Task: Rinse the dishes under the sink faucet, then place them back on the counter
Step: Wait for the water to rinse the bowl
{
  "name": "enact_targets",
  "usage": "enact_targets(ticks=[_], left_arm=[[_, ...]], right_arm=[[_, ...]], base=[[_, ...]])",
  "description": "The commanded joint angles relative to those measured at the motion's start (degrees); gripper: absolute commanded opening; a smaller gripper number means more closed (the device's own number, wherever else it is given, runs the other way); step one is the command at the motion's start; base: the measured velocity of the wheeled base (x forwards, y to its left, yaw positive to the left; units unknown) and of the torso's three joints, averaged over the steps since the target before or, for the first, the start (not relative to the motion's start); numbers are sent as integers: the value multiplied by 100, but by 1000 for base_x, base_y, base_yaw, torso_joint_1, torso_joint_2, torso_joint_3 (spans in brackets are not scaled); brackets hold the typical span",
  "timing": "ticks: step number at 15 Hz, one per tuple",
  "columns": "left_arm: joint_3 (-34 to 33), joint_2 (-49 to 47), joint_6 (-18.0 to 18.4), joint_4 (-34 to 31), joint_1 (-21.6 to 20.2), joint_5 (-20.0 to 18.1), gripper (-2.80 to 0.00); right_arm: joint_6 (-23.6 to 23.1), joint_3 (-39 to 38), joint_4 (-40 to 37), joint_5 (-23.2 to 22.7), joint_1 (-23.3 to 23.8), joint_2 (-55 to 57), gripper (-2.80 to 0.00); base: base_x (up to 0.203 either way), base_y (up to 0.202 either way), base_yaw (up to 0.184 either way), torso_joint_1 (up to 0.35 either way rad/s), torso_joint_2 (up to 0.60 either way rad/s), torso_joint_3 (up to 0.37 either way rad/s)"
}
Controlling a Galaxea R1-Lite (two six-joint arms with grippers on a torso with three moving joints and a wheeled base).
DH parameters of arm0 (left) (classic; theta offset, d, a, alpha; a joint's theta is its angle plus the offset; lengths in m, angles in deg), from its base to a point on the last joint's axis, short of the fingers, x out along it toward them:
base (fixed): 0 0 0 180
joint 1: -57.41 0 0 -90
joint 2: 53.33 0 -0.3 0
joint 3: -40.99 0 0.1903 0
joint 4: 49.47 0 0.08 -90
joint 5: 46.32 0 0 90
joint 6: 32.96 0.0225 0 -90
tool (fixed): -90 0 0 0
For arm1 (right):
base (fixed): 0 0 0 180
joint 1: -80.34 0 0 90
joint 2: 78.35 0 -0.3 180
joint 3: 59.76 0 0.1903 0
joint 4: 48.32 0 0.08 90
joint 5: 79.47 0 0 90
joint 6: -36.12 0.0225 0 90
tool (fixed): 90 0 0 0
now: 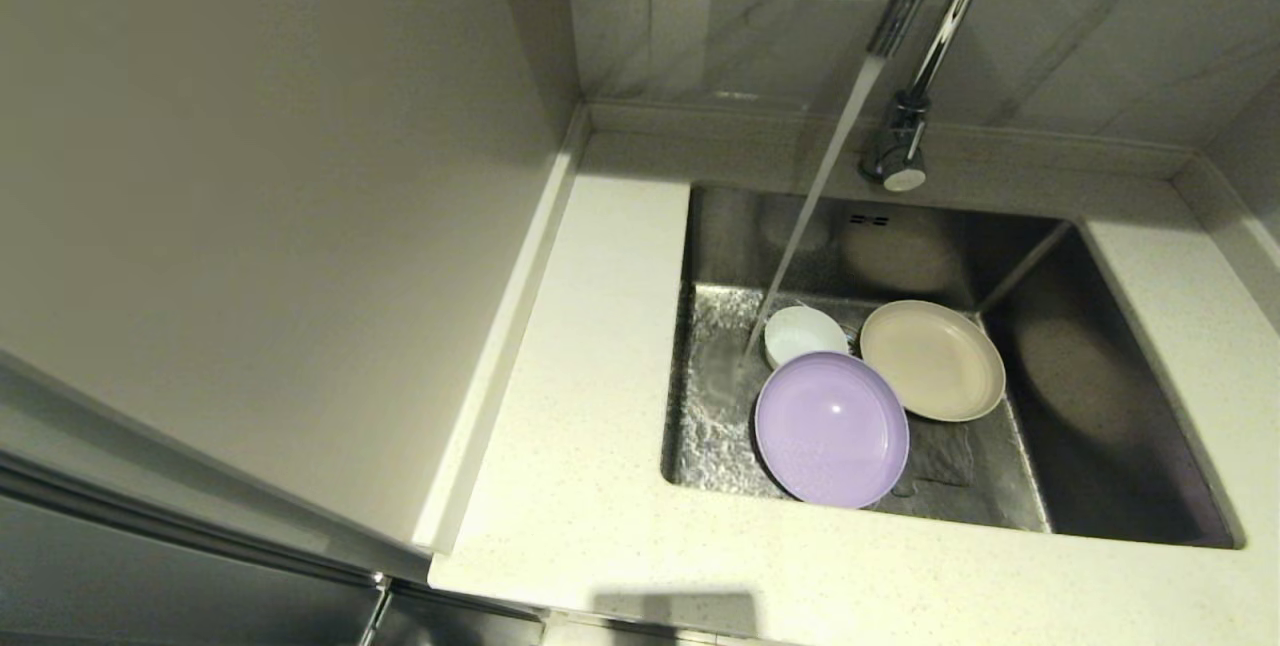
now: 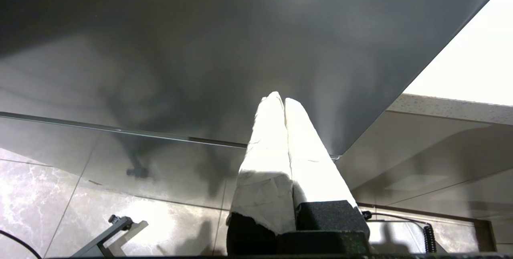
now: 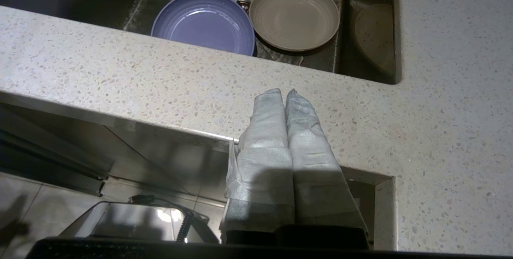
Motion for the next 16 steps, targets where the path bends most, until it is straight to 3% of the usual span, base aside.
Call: enact_targets(ticks=[1, 16], left_arm=[[0, 9, -3, 2, 0, 0, -280], [0, 9, -3, 2, 0, 0, -280]], right_arm=[[-4, 0, 7, -4, -2, 2, -280], [-4, 0, 0, -4, -2, 9, -280]], base=[[0, 0, 0, 0, 0, 0], [0, 0, 0, 0, 0, 0]])
